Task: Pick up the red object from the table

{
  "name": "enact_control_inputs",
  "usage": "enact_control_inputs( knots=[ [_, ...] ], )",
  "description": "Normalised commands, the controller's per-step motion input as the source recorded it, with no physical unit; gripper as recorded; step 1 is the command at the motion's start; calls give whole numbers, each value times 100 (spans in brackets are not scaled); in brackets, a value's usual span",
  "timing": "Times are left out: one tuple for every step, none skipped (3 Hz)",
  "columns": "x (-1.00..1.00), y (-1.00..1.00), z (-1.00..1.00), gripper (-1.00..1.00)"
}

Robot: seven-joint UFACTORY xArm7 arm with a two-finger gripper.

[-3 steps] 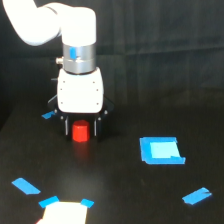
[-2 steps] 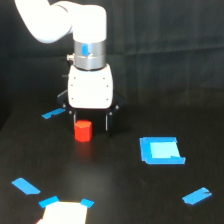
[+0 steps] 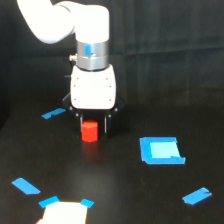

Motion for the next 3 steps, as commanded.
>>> enact_control_inputs(
  knots=[
    [31, 3, 53, -100],
    [81, -61, 100, -63],
    [55, -49, 100, -55]
  ],
)
